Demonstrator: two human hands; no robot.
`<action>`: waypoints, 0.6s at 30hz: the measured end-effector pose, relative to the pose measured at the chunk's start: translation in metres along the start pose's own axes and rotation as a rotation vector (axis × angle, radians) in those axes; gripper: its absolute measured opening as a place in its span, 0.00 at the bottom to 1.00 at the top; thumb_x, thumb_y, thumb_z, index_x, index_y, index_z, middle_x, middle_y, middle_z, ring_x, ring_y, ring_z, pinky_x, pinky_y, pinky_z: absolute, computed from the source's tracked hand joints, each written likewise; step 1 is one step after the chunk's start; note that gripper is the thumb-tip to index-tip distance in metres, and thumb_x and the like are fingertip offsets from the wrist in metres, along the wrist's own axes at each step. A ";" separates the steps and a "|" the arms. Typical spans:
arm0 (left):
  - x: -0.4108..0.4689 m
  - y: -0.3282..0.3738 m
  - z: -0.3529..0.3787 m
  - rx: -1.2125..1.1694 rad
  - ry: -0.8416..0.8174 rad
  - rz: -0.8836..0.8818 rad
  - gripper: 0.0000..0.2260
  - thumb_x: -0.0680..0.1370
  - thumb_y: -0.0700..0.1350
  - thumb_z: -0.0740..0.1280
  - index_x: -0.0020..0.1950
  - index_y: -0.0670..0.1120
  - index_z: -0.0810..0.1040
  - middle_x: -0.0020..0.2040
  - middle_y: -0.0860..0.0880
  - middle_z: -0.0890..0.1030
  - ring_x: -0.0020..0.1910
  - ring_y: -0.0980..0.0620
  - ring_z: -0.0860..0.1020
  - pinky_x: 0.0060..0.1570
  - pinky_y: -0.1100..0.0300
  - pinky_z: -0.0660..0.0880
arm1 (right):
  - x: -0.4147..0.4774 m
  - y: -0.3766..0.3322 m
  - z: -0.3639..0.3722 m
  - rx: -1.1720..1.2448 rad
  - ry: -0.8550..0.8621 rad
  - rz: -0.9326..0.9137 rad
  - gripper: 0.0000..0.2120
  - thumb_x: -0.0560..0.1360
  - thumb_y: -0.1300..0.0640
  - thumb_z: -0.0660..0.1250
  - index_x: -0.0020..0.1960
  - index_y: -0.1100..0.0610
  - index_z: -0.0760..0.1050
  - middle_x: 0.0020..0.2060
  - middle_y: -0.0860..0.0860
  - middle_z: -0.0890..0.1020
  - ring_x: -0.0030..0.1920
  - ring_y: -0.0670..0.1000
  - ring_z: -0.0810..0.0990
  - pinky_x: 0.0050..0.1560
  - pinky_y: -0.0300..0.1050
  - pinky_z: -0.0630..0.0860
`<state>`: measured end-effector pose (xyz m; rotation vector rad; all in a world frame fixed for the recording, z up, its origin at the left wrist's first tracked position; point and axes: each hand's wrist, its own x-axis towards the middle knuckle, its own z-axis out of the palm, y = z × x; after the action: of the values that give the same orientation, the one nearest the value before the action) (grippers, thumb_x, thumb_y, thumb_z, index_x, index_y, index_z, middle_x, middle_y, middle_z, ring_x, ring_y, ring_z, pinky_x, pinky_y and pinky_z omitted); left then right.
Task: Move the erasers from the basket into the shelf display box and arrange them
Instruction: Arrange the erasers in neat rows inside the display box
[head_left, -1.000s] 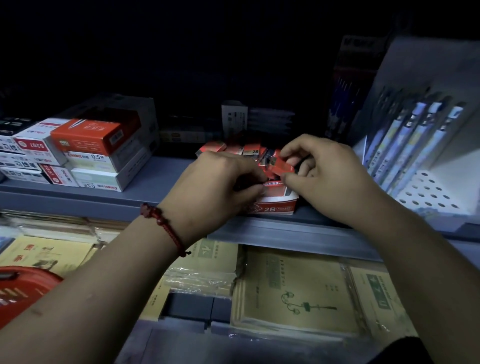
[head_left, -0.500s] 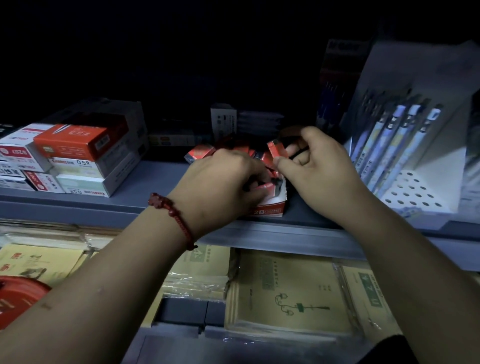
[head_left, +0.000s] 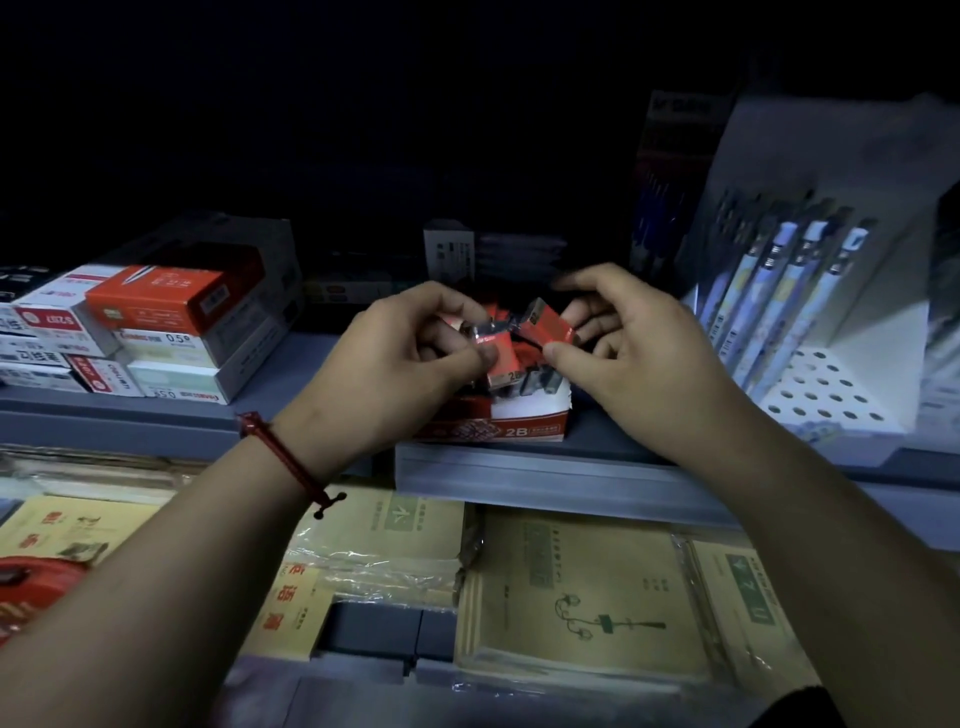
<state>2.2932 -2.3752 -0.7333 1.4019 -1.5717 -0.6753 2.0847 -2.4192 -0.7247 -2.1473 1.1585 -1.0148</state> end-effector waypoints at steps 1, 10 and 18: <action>-0.001 0.000 0.000 0.012 -0.013 0.005 0.08 0.76 0.45 0.74 0.53 0.52 0.80 0.36 0.50 0.83 0.33 0.56 0.76 0.34 0.62 0.73 | 0.000 -0.001 -0.001 -0.012 -0.005 0.002 0.19 0.74 0.60 0.73 0.63 0.49 0.76 0.47 0.45 0.78 0.43 0.46 0.78 0.46 0.44 0.78; -0.004 0.002 0.005 0.194 -0.196 0.045 0.09 0.75 0.48 0.75 0.54 0.52 0.82 0.41 0.54 0.86 0.40 0.57 0.82 0.40 0.63 0.78 | -0.003 -0.010 -0.002 -0.247 -0.188 -0.081 0.17 0.70 0.67 0.68 0.43 0.45 0.82 0.49 0.45 0.74 0.50 0.44 0.74 0.49 0.40 0.74; -0.003 0.004 0.006 0.368 -0.171 0.107 0.08 0.72 0.53 0.77 0.50 0.54 0.86 0.41 0.56 0.84 0.40 0.61 0.81 0.40 0.68 0.76 | -0.002 -0.013 -0.008 -0.237 -0.270 -0.045 0.10 0.72 0.60 0.72 0.46 0.45 0.84 0.44 0.42 0.78 0.41 0.41 0.77 0.41 0.34 0.72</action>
<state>2.2858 -2.3724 -0.7334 1.5409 -1.9667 -0.4659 2.0842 -2.4112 -0.7113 -2.4144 1.1498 -0.6036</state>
